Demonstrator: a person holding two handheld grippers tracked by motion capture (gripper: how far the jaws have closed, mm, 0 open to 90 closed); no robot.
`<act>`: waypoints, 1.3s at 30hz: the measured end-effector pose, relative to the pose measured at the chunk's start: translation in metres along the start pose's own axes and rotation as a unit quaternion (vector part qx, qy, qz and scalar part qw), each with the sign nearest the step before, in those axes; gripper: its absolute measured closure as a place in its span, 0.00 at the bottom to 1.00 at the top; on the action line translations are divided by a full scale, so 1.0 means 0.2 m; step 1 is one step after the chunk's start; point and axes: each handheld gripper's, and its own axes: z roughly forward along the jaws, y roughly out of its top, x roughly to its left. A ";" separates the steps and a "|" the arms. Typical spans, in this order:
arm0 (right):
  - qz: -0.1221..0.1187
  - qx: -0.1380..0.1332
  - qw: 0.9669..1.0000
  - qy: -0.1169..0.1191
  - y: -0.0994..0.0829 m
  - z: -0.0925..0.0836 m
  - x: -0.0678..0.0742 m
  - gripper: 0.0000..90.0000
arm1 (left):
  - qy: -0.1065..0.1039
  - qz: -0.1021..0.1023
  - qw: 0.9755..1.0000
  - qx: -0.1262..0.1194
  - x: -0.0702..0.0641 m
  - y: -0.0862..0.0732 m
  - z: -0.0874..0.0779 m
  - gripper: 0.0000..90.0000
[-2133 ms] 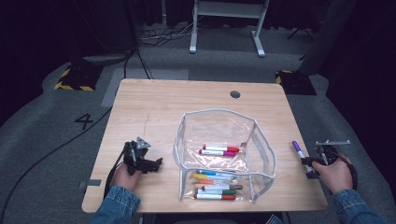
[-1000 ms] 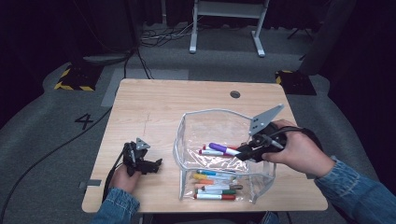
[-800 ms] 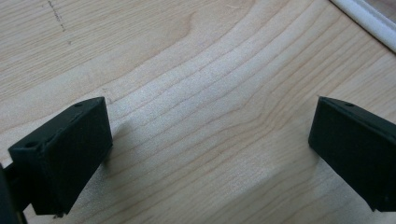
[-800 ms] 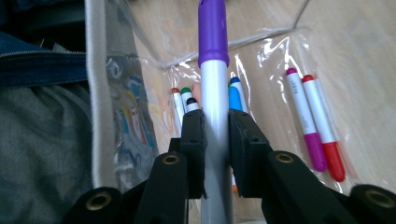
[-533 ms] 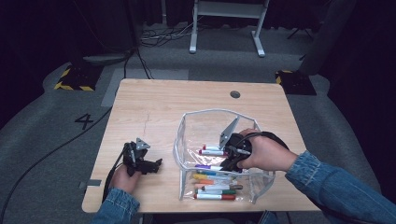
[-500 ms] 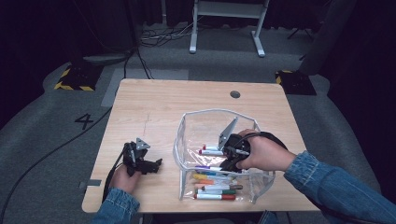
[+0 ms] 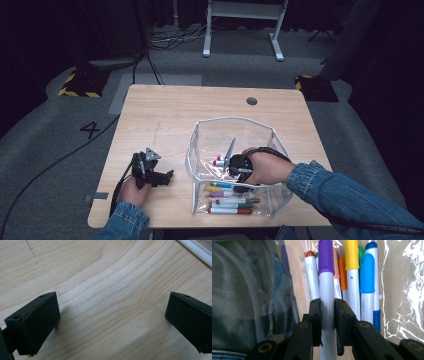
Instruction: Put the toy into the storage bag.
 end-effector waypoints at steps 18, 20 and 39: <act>-0.014 -0.096 0.993 -0.063 0.01 -0.10 -0.01 0.45 | 0.001 0.000 1.000 0.001 0.00 0.00 0.00 0.00; -0.009 -0.152 0.985 -0.079 0.00 -0.20 0.00 0.44 | 0.001 0.000 1.000 0.001 0.00 0.00 0.00 0.00; 0.154 -0.394 0.873 -0.241 -0.64 -0.70 0.07 0.39 | 0.001 -0.001 1.000 0.002 0.00 0.00 0.00 0.00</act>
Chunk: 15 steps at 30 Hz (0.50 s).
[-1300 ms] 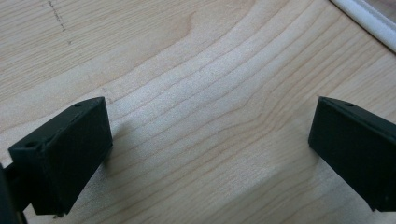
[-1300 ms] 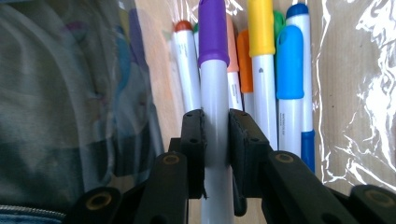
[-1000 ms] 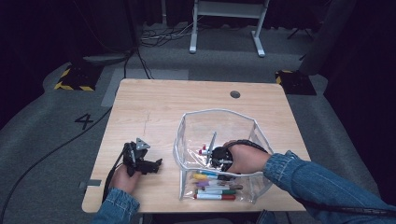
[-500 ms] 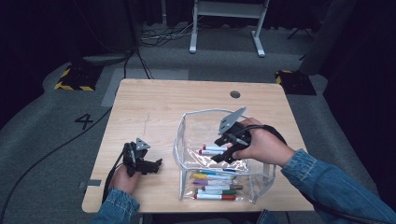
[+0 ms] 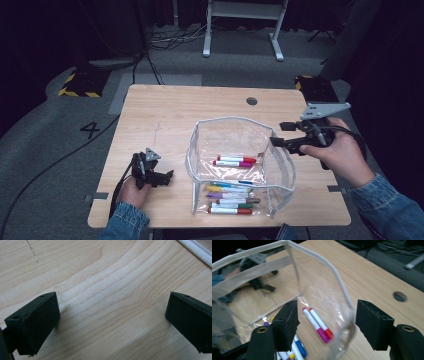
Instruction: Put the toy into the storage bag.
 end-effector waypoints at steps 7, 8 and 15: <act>0.066 -0.024 0.996 -0.056 -0.27 -0.13 -0.13 0.39 | 0.000 0.001 1.000 0.000 0.00 0.00 0.00 0.00; 0.078 -0.022 0.995 -0.062 -0.32 -0.13 -0.15 0.39 | 0.000 0.002 1.000 -0.001 0.00 0.00 0.00 0.00; 0.128 0.002 0.988 -0.088 -0.69 -0.03 -0.27 0.37 | -0.001 0.002 1.000 -0.001 0.00 0.00 0.00 0.00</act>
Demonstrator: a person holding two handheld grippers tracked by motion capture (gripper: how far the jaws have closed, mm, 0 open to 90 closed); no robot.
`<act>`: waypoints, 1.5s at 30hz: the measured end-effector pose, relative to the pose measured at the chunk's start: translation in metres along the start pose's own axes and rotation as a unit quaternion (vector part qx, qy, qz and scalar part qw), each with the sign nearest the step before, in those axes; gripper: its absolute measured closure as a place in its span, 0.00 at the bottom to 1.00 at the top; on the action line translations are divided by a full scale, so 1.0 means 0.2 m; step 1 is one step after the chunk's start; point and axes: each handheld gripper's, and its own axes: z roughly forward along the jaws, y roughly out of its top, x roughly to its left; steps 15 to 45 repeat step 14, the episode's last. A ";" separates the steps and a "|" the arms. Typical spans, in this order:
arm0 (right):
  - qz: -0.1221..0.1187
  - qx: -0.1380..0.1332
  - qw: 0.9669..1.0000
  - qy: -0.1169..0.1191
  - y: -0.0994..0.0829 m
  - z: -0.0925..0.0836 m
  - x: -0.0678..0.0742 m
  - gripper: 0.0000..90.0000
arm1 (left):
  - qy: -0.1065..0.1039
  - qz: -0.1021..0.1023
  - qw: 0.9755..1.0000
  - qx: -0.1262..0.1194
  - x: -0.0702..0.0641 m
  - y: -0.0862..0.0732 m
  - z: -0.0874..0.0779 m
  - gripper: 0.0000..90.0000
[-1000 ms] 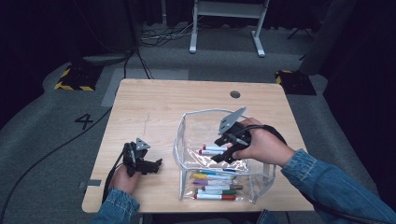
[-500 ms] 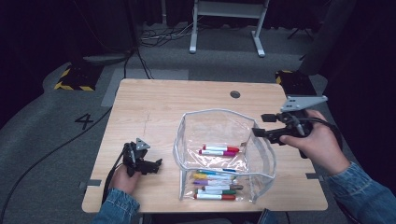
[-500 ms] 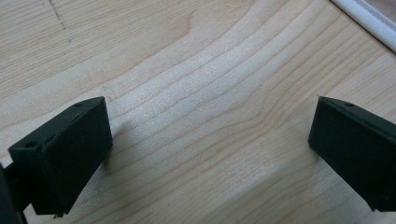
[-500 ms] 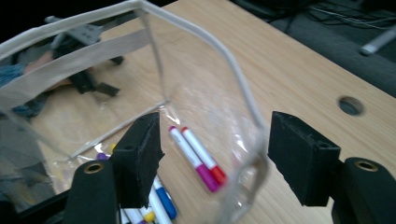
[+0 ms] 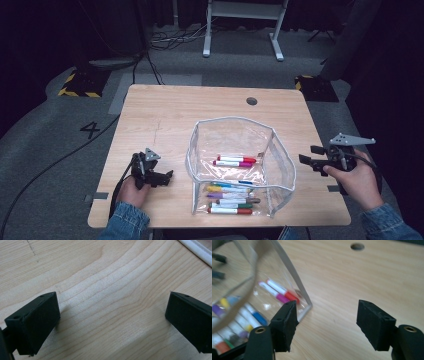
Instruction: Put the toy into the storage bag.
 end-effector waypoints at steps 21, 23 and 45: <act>0.029 0.005 0.997 -0.065 -0.55 0.24 -0.17 0.31 | -0.001 0.004 1.000 0.001 0.00 0.00 0.00 0.00; 0.029 0.005 0.997 -0.065 -0.55 0.24 -0.17 0.31 | -0.001 0.004 1.000 0.001 0.00 0.00 0.00 0.00; 0.029 0.005 0.997 -0.065 -0.55 0.24 -0.17 0.31 | -0.001 0.004 1.000 0.001 0.00 0.00 0.00 0.00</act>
